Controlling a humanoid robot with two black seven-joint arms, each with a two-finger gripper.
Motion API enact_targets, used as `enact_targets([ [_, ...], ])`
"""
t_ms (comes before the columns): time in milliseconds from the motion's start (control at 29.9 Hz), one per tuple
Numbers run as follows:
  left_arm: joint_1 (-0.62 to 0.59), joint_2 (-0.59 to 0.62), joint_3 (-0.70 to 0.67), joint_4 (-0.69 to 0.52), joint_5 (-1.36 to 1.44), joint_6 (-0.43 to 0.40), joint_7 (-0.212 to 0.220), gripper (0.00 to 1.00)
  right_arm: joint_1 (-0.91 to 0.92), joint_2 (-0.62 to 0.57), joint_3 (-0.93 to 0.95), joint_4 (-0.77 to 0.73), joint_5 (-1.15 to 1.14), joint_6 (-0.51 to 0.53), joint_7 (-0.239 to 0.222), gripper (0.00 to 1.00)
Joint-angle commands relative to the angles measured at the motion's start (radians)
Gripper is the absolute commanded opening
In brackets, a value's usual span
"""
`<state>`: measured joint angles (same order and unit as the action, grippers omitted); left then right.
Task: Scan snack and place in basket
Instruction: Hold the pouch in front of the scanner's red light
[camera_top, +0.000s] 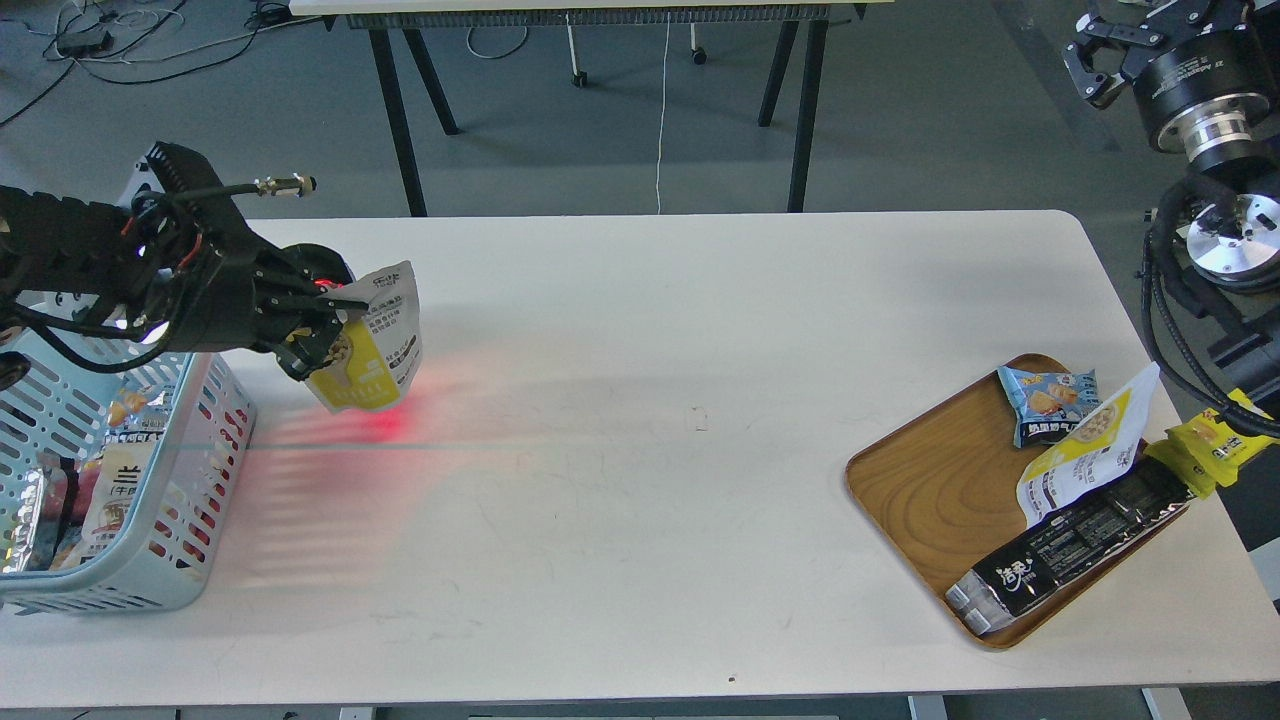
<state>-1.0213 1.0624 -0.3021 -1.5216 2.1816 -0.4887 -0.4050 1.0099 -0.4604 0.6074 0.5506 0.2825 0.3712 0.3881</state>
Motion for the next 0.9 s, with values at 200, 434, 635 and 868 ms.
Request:
enact_targets([
  [200,0.000,-0.001,-0.022,0.000,0.000,0.000,0.002,0.00,0.001,0.002,0.000,0.002,0.000,0.000,0.000,0.99],
  [434,0.003,-0.009,-0.020,0.000,0.000,0.000,0.005,0.00,-0.001,0.000,0.000,0.003,0.000,0.000,0.000,0.99],
  [635,0.007,-0.015,-0.011,0.000,0.000,0.000,0.011,0.00,-0.001,-0.001,0.000,0.003,0.000,0.002,0.000,0.99],
  [868,0.013,-0.016,-0.009,-0.023,0.000,0.000,0.011,0.00,-0.001,-0.001,0.000,0.003,0.000,0.002,0.000,0.99],
])
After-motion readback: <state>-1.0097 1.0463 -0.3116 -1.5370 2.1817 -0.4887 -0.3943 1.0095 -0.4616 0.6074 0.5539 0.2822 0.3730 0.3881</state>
